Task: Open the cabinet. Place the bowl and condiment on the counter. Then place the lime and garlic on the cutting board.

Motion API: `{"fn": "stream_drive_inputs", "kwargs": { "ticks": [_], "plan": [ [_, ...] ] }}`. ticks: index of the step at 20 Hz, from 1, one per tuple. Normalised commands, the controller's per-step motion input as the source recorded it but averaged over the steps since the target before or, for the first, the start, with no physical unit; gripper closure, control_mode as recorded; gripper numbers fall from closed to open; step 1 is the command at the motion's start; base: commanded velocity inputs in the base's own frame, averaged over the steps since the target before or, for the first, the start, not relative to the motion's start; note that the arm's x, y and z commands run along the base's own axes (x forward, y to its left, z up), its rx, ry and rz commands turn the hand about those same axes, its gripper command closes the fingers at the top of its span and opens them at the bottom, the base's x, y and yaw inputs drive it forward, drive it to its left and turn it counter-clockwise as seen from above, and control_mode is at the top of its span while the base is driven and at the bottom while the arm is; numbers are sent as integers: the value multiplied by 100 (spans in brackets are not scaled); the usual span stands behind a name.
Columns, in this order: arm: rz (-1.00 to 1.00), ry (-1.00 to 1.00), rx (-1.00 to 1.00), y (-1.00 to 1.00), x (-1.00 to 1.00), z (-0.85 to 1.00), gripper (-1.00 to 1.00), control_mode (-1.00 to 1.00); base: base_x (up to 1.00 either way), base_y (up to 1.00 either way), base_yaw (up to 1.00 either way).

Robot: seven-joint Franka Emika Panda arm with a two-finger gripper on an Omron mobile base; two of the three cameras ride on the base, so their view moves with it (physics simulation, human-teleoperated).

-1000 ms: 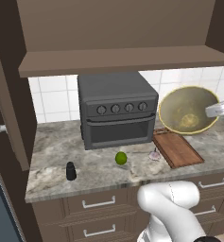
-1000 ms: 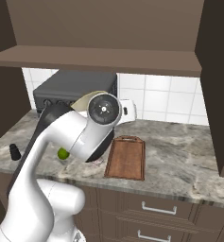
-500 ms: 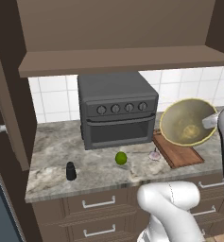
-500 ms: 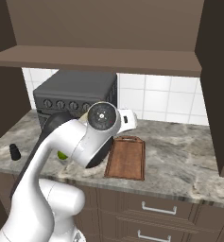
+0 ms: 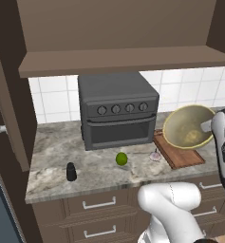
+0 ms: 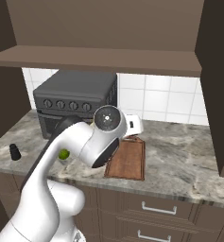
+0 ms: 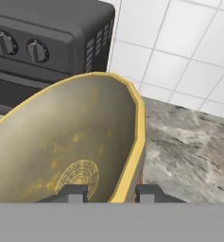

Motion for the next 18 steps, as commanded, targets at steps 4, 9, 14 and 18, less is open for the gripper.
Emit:
{"fn": "stream_drive_inputs", "kwargs": {
  "ticks": [4,9,14,18],
  "plan": [
    [-9,6,2,-34,21,-23,100,-100,0,0,0],
    [-10,5,3,-34,19,-19,100,-100,0,0,0],
    [-10,4,5,-37,19,-18,100,-100,0,0,0],
    [-10,0,4,-39,16,-18,100,-100,0,0,0]
  ]
}}
